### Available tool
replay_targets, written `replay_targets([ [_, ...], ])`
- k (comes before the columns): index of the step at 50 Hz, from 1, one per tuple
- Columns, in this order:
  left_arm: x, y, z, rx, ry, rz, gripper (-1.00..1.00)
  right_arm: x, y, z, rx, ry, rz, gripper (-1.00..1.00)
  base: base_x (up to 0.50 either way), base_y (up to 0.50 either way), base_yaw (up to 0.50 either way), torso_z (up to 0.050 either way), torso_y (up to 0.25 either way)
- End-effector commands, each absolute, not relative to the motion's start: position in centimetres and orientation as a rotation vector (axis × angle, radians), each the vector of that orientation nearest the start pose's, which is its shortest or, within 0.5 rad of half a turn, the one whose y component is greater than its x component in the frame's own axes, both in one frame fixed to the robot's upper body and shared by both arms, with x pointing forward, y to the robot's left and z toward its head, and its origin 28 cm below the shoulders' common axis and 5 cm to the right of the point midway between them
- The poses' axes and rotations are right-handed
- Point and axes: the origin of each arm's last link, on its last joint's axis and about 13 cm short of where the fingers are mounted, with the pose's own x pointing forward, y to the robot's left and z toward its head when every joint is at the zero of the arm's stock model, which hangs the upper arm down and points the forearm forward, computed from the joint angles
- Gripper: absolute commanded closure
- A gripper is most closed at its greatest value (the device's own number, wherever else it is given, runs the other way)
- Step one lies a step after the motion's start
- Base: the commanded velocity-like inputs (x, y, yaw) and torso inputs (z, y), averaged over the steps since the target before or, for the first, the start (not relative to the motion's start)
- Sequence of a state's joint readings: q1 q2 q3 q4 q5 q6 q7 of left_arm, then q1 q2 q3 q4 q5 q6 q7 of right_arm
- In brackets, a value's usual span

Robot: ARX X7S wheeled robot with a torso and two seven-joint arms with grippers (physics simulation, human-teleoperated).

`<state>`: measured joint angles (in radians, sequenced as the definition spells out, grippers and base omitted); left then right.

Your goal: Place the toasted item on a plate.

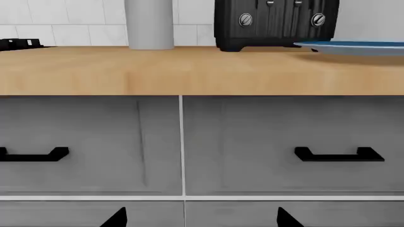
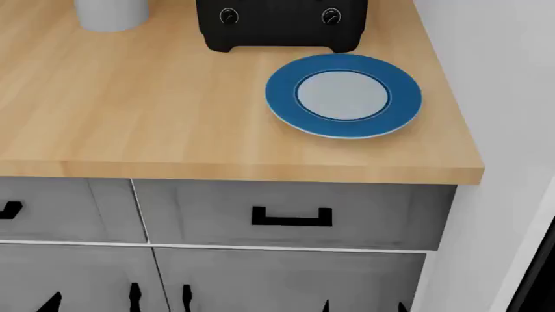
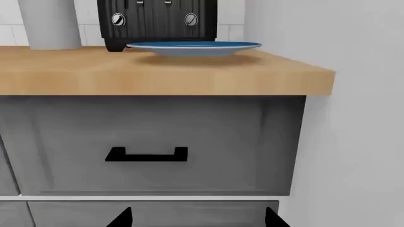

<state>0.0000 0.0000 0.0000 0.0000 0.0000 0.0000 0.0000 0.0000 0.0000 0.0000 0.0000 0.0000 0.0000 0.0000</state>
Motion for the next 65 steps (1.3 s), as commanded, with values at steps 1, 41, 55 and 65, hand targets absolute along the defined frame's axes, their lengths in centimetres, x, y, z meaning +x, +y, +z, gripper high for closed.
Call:
replay_targets([
  [1, 21.0, 20.6, 1.3, 0.01, 0.0, 0.0, -1.0, 21.1, -9.6, 1.3, 0.0, 0.0, 0.013, -1.0, 0.0, 0.0, 0.0, 0.0, 0.0],
  [41, 21.0, 20.6, 2.2, 0.033, -0.016, -0.017, -1.0, 21.3, -9.5, 2.2, -0.006, -0.015, 0.006, -1.0, 0.0, 0.0, 0.0, 0.032, 0.0],
  [55, 21.0, 20.6, 2.4, 0.036, -0.021, -0.005, -1.0, 21.3, -9.7, 2.6, -0.01, -0.043, -0.015, -1.0, 0.0, 0.0, 0.0, 0.05, 0.0],
  [65, 21.0, 20.6, 2.7, 0.044, -0.033, -0.004, -1.0, 21.2, -9.7, 2.6, -0.007, -0.051, -0.013, -1.0, 0.0, 0.35, 0.0, 0.0, 0.0],
])
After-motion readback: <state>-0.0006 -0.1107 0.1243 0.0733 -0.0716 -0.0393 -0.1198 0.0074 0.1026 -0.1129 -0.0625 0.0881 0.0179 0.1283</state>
